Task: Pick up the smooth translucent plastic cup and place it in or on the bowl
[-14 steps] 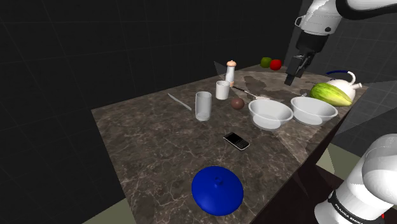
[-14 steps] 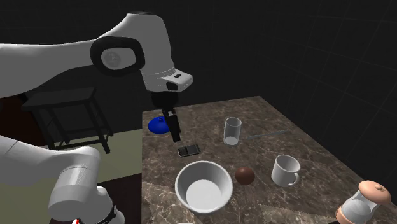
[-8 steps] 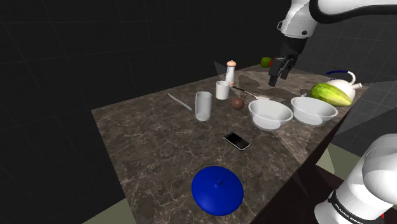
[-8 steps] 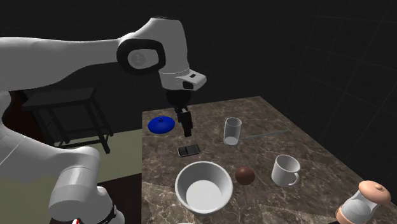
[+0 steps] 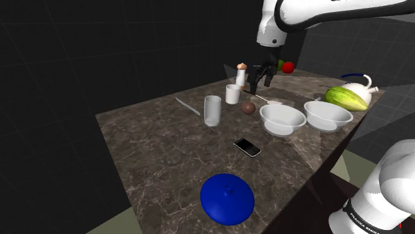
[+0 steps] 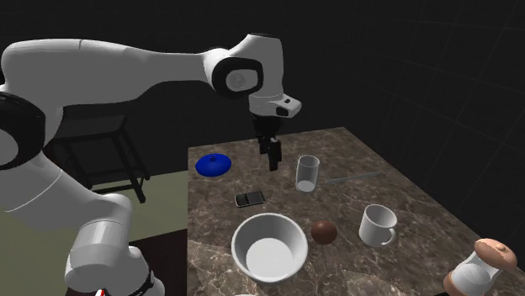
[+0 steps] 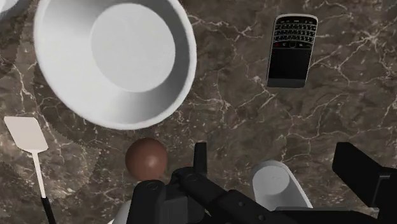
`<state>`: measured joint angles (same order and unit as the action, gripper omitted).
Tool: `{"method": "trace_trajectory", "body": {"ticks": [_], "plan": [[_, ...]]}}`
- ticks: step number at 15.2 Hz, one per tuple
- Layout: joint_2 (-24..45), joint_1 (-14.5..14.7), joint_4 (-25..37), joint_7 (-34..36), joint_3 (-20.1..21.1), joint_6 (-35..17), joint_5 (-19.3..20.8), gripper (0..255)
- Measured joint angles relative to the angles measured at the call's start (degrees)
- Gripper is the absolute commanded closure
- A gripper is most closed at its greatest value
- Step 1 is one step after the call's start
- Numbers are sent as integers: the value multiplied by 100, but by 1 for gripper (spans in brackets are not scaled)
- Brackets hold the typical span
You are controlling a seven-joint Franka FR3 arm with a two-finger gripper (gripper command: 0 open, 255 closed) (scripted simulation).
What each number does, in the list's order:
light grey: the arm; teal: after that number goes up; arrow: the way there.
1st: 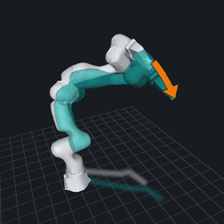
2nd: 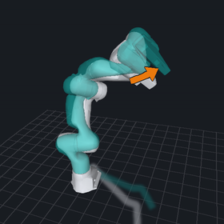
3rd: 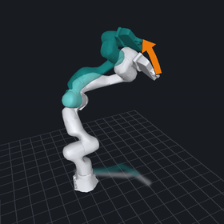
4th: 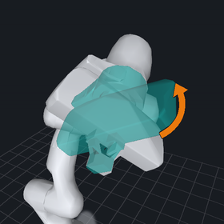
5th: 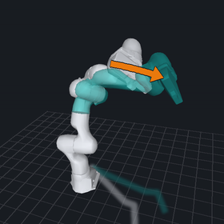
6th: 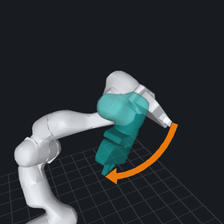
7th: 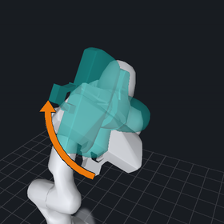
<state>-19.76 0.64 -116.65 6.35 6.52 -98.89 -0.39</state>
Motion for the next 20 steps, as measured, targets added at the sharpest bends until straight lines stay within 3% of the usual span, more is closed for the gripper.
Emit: {"method": "trace_trajectory", "body": {"ticks": [10, 17, 20], "plan": [[2326, 166, 1945, 742, 350, -29, 69, 0], [4210, 461, 4067, 1207, 449, 440, 243, 0], [4322, 470, 4037, 1226, 447, 318, 245, 0]]}}
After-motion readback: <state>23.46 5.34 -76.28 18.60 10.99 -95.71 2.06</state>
